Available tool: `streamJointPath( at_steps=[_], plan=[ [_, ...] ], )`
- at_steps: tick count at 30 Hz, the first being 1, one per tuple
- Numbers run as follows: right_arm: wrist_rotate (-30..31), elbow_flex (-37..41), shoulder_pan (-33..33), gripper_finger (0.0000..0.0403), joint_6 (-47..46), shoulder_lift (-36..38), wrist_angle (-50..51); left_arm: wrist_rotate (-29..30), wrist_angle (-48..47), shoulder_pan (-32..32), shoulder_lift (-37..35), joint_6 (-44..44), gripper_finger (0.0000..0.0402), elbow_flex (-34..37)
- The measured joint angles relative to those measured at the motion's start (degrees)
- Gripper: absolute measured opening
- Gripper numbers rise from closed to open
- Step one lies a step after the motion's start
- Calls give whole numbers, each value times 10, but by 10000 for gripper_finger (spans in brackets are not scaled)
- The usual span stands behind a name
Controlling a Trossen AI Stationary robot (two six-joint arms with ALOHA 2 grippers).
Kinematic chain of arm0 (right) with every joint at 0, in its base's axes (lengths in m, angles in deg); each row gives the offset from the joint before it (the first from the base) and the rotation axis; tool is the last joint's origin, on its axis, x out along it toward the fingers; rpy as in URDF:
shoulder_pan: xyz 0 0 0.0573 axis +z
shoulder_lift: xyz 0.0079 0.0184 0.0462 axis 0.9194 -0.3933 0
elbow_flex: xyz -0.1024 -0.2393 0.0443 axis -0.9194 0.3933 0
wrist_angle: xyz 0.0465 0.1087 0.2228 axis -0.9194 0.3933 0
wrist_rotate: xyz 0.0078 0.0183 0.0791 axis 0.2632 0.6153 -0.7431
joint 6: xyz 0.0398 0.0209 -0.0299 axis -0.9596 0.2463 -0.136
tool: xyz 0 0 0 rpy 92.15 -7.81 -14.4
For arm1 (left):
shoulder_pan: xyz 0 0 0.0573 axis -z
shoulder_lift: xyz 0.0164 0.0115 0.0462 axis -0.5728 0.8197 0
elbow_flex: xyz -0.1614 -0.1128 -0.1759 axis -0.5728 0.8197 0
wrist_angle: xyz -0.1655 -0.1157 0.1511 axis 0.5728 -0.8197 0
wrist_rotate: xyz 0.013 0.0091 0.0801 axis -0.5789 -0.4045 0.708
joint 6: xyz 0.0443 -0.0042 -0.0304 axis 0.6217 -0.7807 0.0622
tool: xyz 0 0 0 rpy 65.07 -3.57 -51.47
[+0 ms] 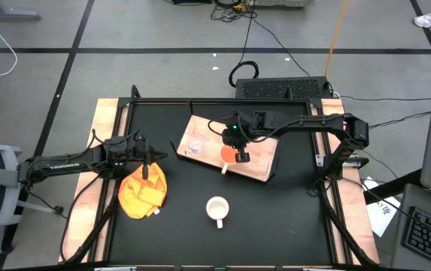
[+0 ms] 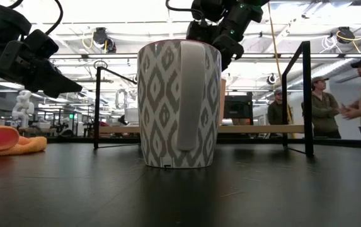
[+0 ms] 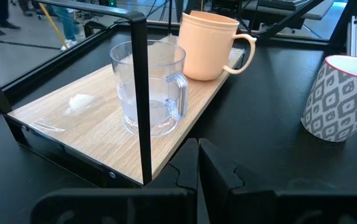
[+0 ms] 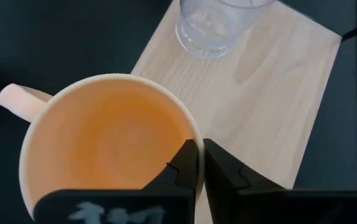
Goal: Stack small to large cups/mugs on shelf
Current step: Put the light orange mug on the shelf
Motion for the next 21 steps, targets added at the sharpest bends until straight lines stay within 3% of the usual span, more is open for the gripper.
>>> streamJointPath(
  at_steps=[21],
  plan=[
    [-32,1,-4,21,-21,-1,8,0,0,0,0,1,17,0]
  ],
)
